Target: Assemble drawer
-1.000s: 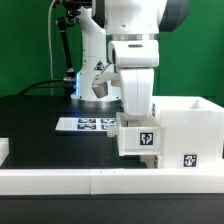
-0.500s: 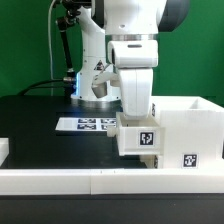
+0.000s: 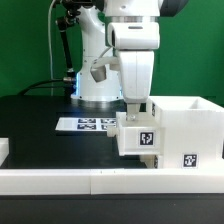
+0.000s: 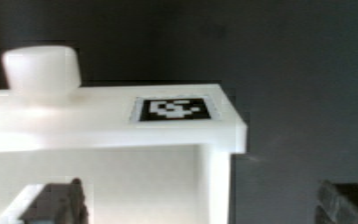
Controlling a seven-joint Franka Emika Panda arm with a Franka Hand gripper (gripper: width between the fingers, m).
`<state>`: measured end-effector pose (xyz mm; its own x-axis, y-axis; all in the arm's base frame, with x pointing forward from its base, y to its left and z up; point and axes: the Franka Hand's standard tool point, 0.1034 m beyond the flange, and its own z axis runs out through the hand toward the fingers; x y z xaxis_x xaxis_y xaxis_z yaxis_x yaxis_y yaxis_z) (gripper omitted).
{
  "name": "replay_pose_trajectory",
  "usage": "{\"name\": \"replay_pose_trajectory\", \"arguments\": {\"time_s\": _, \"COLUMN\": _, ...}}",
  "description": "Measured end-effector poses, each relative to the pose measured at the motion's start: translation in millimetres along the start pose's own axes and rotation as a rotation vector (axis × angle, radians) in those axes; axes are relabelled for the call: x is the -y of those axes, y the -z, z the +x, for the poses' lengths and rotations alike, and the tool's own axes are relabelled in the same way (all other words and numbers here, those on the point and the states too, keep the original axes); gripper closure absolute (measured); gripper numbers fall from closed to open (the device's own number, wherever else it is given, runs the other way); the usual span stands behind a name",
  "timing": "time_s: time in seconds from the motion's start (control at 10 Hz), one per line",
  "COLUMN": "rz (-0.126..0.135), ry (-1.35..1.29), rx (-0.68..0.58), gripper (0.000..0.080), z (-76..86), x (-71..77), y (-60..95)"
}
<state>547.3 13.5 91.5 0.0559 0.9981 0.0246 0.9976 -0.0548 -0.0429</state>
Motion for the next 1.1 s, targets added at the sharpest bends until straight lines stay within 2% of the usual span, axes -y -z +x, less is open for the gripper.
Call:
{"name": "replay_pose_trajectory", "arguments": {"time_s": 0.1, "rz": 0.017, "ry": -0.007, "rx": 0.007, "gripper": 0.015, "z": -7.1, "x": -10.6, "y": 15.5}}
{"name": "replay_pose_trajectory", "arguments": {"time_s": 0.3, "rz": 0.044, "ry": -0.015, "rx": 0.01, "gripper": 0.015, "z": -16.3, "x": -27.0, "y": 26.7}}
{"name": "replay_pose_trajectory", "arguments": {"time_s": 0.5, "rz": 0.043, "ry": -0.016, "rx": 0.004, "gripper": 0.015, "z": -27.3, "x": -42.4, "y": 30.3}}
{"name": "replay_pose_trajectory", "arguments": {"time_s": 0.8, "rz": 0.047, "ry": -0.012, "rx": -0.01, "gripper": 0.015, "z": -29.7, "x": -40.8, "y": 27.9}}
{"name": "replay_pose_trajectory", "arguments": {"time_s": 1.1, "rz": 0.063, "ry": -0.012, "rx": -0.163, "gripper": 0.015, "z": -59.0, "x": -37.7, "y": 14.0}}
